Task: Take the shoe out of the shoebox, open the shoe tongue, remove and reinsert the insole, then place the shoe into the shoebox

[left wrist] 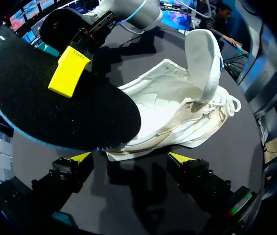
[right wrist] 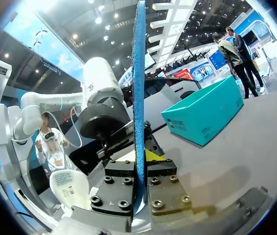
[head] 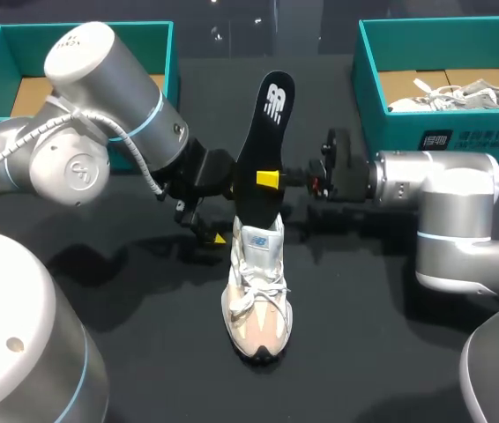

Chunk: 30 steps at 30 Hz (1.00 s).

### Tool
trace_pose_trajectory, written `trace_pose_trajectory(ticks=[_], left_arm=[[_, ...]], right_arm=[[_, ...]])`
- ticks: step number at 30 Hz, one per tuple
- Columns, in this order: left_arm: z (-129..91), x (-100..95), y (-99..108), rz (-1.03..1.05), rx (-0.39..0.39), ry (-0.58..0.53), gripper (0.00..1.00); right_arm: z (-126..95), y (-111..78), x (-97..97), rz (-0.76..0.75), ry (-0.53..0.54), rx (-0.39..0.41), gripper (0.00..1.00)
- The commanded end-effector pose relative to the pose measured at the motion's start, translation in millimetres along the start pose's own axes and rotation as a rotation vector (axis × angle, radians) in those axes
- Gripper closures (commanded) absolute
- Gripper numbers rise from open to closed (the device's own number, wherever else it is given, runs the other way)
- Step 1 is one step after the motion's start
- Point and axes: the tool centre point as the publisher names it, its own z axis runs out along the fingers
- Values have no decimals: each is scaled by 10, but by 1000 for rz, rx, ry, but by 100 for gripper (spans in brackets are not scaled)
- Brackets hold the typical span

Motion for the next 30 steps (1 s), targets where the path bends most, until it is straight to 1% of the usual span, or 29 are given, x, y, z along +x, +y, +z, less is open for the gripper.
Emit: trace_pose_trajectory(ticks=[1,8,18,30], left_arm=[[6,-3,3,1,0,1,0],[6,-3,3,1,0,1,0],[6,-3,3,1,0,1,0],[6,-3,3,1,0,1,0]], right_arm=[[1,-32,25,-1,-6,-9,100],[8,-36,58,-8,-9,-10,100],[-5,-93,102,-13,-18,-26,100],[-18,-155,110,0,-12,-25,100]])
